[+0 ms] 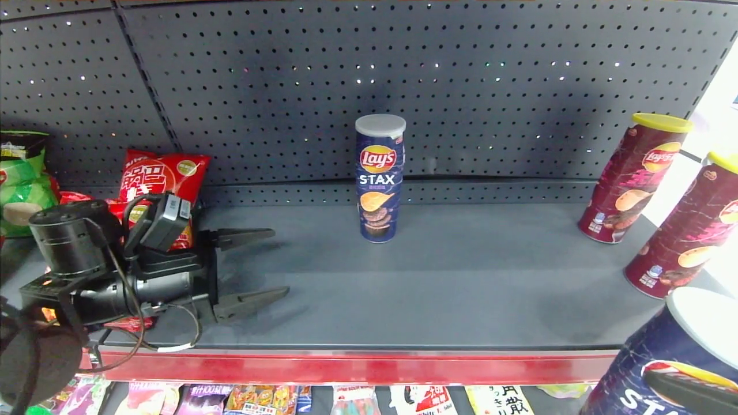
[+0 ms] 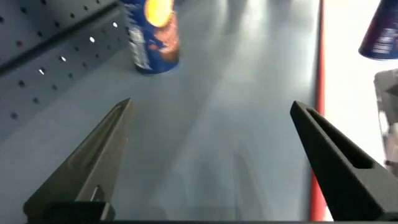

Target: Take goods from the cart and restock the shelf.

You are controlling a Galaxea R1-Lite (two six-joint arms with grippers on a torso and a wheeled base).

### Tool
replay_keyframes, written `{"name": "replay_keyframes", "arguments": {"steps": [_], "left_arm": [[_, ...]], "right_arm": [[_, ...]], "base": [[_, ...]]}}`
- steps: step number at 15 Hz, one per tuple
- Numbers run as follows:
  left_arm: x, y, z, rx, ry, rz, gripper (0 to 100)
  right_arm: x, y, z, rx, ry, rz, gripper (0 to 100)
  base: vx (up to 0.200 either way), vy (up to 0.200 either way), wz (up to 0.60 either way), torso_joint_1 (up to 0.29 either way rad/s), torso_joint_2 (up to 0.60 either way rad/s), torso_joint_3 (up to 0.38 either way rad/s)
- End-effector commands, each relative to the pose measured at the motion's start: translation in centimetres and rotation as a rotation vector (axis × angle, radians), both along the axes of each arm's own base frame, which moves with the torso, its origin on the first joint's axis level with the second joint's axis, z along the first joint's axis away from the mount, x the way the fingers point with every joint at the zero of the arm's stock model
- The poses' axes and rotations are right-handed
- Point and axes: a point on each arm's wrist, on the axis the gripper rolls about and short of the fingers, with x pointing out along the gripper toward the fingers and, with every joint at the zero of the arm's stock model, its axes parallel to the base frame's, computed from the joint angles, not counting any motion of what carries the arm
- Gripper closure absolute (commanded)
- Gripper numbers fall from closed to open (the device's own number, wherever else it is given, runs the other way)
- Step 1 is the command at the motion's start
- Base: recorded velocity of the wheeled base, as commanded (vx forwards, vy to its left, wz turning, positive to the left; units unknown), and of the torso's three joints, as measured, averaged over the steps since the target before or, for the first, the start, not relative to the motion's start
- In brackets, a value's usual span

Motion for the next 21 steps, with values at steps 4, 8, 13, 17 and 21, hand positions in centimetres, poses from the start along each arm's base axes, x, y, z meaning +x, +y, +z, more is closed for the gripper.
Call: {"name": "replay_keyframes", "arguments": {"steps": [4,8,13,17,21], "left_arm": [[-5.4,1.6,4.8,-0.073,-0.099,0.066,0],[-11.9,2.7,6.1,-0.196,-0.057,0.285,0],[-19.3,4.6,5.6,-0.313,0.095,0.591,0],[-23.0,3.8,5.2,-0.372,0.159,0.698,0],[-25.2,2.8,3.5,-0.267,0.079,0.850,0]], "right_arm": [[0.0,0.0,0.0,0.000,0.000,0.005,100],[-0.1,0.0,0.1,0.001,-0.009,0.010,100],[0.0,0.1,0.3,0.006,-0.011,0.027,100],[-0.1,0.1,0.4,0.006,-0.014,0.028,100],[0.0,0.1,1.0,0.011,-0.039,0.026,100]], "base": [[0.000,0.000,0.00,0.000,0.00,0.000],[0.000,0.000,0.00,0.000,0.00,0.000],[0.000,0.000,0.00,0.000,0.00,0.000],[0.000,0.000,0.00,0.000,0.00,0.000],[0.000,0.000,0.00,0.000,0.00,0.000]]}}
